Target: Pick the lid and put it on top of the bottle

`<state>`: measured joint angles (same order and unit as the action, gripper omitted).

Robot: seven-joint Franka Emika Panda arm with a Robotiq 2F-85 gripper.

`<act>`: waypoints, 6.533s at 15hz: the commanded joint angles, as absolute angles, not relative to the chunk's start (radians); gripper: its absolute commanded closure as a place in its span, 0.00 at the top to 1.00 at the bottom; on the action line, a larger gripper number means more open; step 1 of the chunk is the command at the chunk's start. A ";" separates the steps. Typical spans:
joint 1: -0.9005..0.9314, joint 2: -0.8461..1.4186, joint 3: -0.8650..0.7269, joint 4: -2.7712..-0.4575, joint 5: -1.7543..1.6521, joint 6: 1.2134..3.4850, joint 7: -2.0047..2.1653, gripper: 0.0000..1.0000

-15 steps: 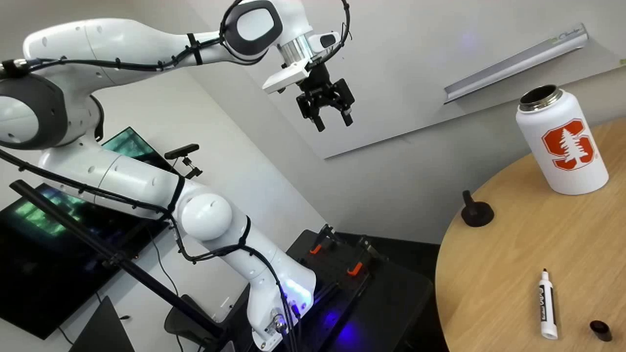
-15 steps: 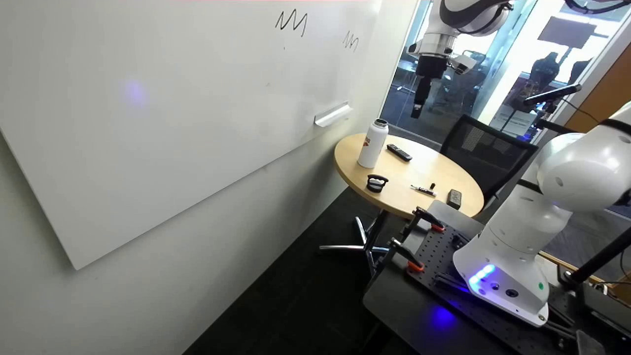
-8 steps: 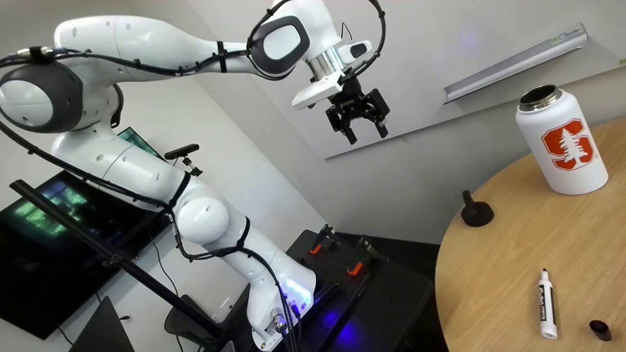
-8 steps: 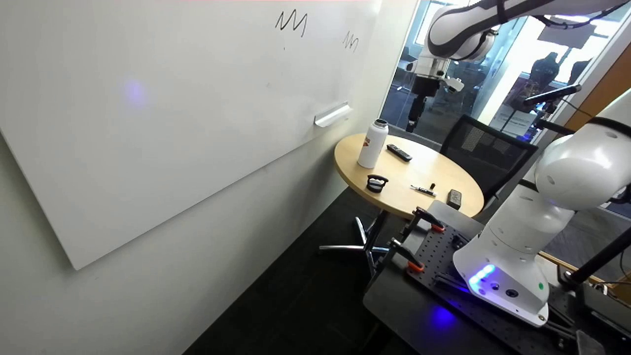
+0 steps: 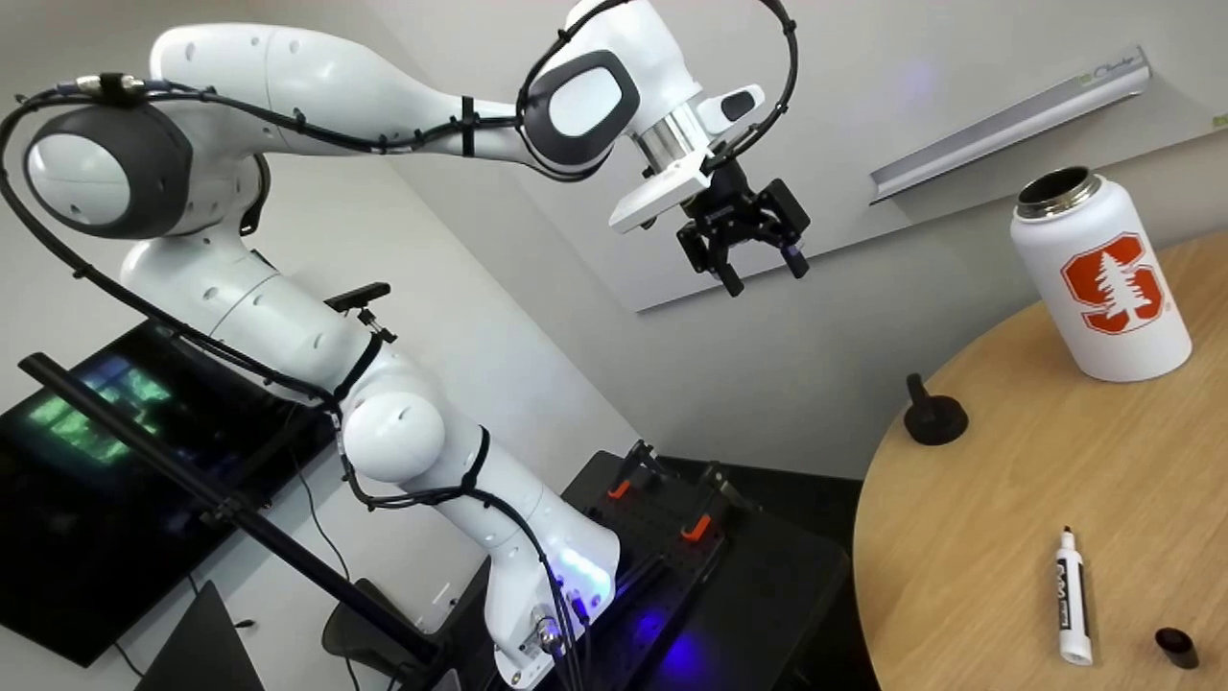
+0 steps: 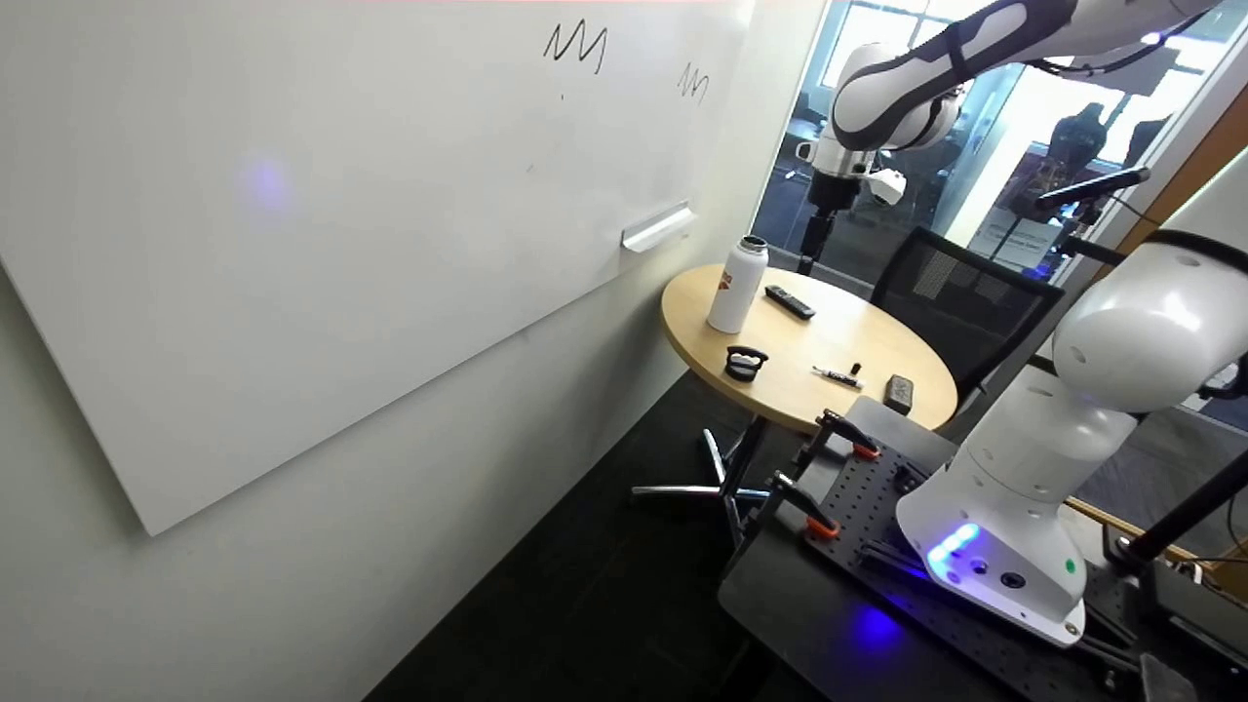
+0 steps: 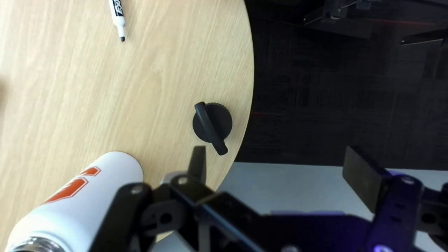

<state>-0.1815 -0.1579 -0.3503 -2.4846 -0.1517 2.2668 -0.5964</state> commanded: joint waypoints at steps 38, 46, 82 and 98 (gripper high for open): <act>-0.511 0.562 -0.054 -2.245 -0.142 2.763 -0.898 0.71; -0.486 0.572 -0.080 -2.243 -0.158 2.770 -0.865 0.13; -0.364 0.135 -0.309 -2.056 -0.080 2.247 -0.553 0.05; -0.487 0.548 -0.212 -1.498 0.107 2.022 -0.476 0.05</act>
<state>-0.4581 0.4958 -0.2322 -1.5956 0.0896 2.0897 -0.5007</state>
